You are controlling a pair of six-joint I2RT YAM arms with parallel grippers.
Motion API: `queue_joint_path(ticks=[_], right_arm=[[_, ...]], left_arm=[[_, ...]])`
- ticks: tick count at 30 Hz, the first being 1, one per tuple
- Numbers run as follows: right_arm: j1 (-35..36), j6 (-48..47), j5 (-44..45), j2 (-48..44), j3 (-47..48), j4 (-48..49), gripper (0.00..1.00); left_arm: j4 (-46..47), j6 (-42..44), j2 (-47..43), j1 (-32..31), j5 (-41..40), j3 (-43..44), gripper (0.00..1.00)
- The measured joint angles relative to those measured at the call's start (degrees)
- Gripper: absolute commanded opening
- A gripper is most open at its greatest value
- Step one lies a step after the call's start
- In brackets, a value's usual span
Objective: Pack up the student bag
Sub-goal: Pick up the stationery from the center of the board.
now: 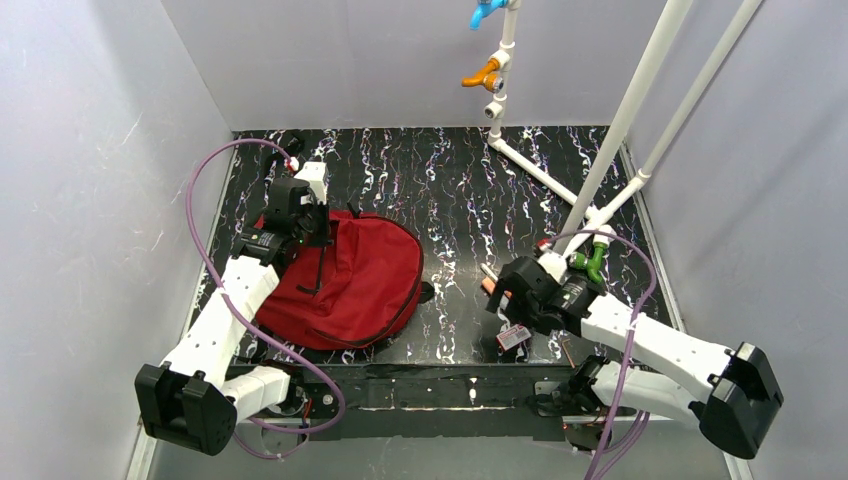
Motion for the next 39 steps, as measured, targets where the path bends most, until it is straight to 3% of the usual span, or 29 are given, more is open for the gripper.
queue_joint_path(ticks=[6, 12, 15, 18, 22, 30, 39], right_arm=[[0.0, 13.66, 5.55, -1.38, -1.88, -8.52, 0.98], [0.0, 20.24, 8.59, 4.52, 1.14, -13.46, 0.98], [0.0, 21.31, 8.66, 8.17, 2.47, -14.32, 0.97], [0.0, 21.53, 7.96, 10.86, 2.82, -14.49, 0.87], [0.0, 22.18, 6.19, 12.37, 2.6, -14.36, 0.82], [0.0, 24.39, 3.39, 11.82, -1.66, -11.5, 0.93], [0.02, 24.46, 2.64, 14.67, -1.73, -10.19, 0.89]], left_arm=[[-0.04, -0.02, 0.2, -0.02, 0.13, 0.0, 0.0], [-0.07, -0.02, 0.37, -0.04, 0.13, 0.0, 0.0], [-0.09, -0.02, 0.42, -0.09, 0.13, 0.0, 0.0], [-0.09, 0.0, 0.48, -0.2, 0.13, 0.0, 0.0], [-0.11, -0.02, 0.52, -0.28, 0.13, 0.0, 0.0], [-0.28, 0.0, 0.61, -0.87, -0.15, 0.0, 0.0], [-0.37, 0.17, 0.63, -1.73, -1.11, 0.0, 0.0]])
